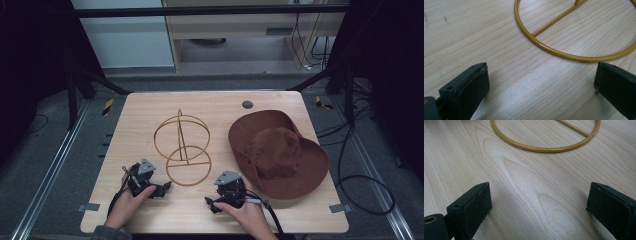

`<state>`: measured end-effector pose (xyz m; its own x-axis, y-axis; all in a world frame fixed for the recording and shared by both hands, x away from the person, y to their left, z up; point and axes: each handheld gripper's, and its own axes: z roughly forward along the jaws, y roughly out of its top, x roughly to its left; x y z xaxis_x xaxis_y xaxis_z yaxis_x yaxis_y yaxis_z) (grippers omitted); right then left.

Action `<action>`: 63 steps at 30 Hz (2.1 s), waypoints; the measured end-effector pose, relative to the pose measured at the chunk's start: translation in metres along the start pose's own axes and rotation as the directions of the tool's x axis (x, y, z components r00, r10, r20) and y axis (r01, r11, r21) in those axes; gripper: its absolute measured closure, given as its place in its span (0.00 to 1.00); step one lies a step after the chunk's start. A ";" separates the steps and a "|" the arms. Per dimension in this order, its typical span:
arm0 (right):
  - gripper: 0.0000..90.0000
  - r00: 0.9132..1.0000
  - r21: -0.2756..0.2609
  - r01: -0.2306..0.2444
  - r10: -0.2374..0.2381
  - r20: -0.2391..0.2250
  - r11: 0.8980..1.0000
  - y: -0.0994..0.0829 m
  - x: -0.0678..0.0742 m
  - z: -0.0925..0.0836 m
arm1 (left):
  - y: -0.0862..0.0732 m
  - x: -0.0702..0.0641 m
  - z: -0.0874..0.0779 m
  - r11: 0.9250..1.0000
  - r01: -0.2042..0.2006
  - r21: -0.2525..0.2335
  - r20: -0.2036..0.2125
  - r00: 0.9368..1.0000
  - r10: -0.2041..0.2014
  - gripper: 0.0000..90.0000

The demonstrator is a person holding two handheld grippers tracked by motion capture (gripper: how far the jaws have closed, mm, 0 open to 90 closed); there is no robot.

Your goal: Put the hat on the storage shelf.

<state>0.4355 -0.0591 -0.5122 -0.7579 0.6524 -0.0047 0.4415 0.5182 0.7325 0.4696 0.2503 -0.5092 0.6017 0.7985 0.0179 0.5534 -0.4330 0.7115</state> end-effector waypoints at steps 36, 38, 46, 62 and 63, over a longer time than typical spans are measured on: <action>0.08 0.997 0.040 0.040 -0.043 0.063 0.998 0.060 -0.037 -0.122 | -0.001 -0.001 -0.001 1.000 0.002 -0.001 -0.001 1.000 -0.002 0.00; 0.07 0.996 0.043 0.033 -0.036 0.078 0.999 0.062 -0.045 -0.130 | -0.001 -0.001 -0.001 1.000 0.002 -0.001 -0.001 1.000 -0.002 0.00; 0.06 0.996 0.077 -0.013 0.006 0.094 0.997 0.055 -0.080 -0.150 | -0.001 -0.001 -0.001 1.000 0.002 -0.001 -0.002 1.000 -0.002 0.00; 0.18 0.981 0.156 -0.095 0.065 0.182 0.983 0.040 -0.150 -0.176 | -0.001 -0.002 -0.001 1.000 0.004 0.000 -0.003 1.000 -0.004 0.00; 0.17 0.980 0.158 -0.106 0.076 0.184 0.982 0.040 -0.154 -0.177 | -0.001 -0.002 -0.001 1.000 0.004 -0.001 -0.003 1.000 -0.004 0.00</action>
<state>0.4848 -0.2368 -0.3612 -0.6207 0.7806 -0.0740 0.5899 0.5270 0.6118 0.4672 0.2499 -0.5093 0.5977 0.8016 0.0172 0.5554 -0.4294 0.7121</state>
